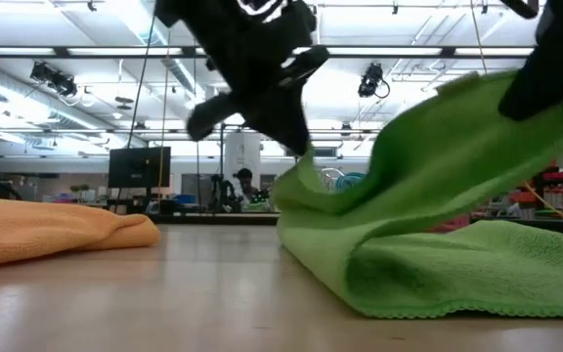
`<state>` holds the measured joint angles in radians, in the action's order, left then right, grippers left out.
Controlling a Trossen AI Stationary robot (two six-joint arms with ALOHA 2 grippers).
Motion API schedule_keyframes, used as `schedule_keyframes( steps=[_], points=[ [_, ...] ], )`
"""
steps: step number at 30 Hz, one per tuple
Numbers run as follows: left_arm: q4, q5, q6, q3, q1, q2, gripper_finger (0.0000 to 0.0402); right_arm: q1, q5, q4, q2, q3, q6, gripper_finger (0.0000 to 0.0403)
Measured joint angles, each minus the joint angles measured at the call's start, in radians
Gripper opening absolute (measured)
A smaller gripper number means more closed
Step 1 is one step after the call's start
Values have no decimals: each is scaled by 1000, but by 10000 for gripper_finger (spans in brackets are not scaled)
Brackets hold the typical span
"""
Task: Fold microfiber towels
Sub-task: Fold the green towel
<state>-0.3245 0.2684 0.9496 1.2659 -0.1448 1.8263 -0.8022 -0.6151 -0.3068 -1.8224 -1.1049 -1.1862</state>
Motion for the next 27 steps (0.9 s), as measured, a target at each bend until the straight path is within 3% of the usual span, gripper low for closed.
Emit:
schedule_keyframes(
  steps=[4, 10, 15, 27],
  points=[
    [92, -5, -4, 0, 41, 0, 6, -8, 1, -16, 41, 0, -21, 10],
    [213, -109, -56, 0, 89, 17, 16, -5, 50, -100, 59, 0, -102, 10],
    [290, -116, -65, -2, 98, 52, 12, -13, 96, -110, 59, 0, -184, 10],
    [562, -123, -3, 1, 97, 157, 18, -107, 64, -186, 59, 1, -444, 10]
  ],
)
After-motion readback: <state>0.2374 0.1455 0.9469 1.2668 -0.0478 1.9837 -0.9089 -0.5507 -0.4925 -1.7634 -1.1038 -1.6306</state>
